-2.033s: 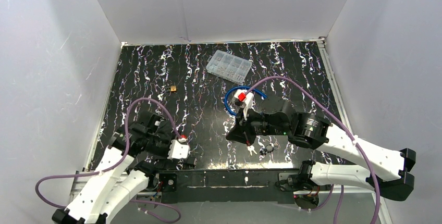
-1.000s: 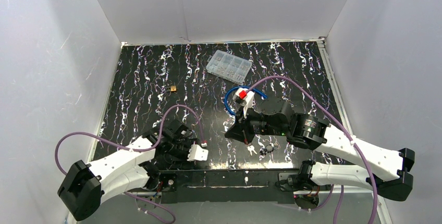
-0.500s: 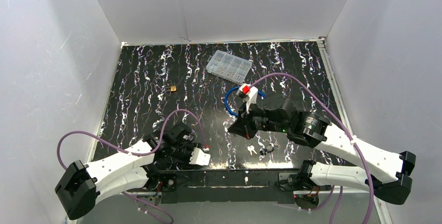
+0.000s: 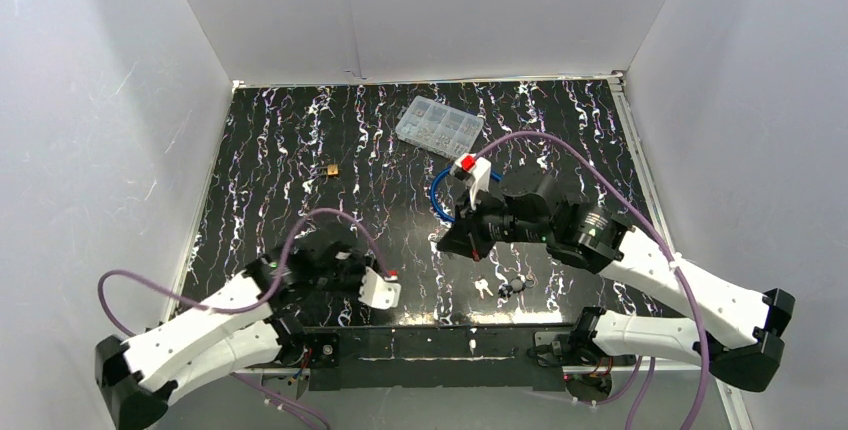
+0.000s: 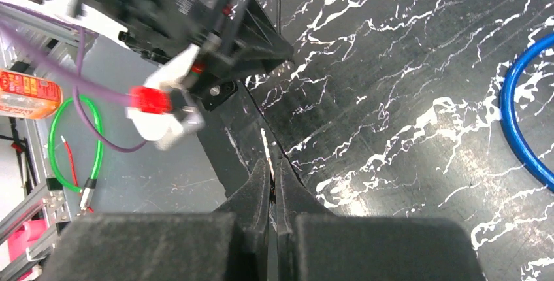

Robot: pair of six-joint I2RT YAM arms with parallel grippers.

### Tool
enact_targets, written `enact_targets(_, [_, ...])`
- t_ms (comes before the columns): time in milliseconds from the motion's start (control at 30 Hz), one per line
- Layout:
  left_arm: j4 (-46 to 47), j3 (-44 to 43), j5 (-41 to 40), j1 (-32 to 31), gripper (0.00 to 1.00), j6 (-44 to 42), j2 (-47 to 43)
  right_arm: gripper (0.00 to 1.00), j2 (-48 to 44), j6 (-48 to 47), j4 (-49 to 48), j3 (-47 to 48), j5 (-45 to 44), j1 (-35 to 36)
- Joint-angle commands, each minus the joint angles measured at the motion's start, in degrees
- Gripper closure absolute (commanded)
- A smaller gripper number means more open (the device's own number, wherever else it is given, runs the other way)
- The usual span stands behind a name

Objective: Unlock with the key

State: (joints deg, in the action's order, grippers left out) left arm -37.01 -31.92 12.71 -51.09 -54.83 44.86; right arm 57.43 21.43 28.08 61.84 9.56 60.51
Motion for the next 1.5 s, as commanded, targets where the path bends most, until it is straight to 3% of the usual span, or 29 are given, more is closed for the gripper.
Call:
enact_targets(0, [-5.4, -13.8, -3.5, 0.0, 1.0, -3.7, -7.8, 0.99, 2.8, -2.4, 1.1, 7.6, 5.2, -0.9])
enact_targets(167, [-5.7, -27.7, -2.2, 0.0, 1.0, -13.3, -10.9, 0.99, 9.0, -3.4, 6.3, 18.1, 11.3, -0.4])
enact_targets(300, [-5.4, -34.0, -2.8, 0.0, 1.0, -24.4, -11.8, 0.99, 14.4, -5.8, 11.4, 27.5, 10.6, 3.6])
enact_targets(567, [-5.5, -33.1, -4.8, 0.0, 1.0, -41.9, -15.6, 0.99, 22.9, -6.4, 21.4, 43.6, 9.4, 6.0])
enact_targets(933, [-7.2, -37.8, -7.6, 0.0, 1.0, -42.6, -13.3, 0.99, 30.2, -7.4, 23.4, 53.1, -2.3, 10.1])
enact_targets(1467, [-2.9, -36.3, -10.0, 0.0, 1.0, -40.9, -13.2, 0.99, 29.2, -6.5, 9.5, 47.8, -9.1, 11.4])
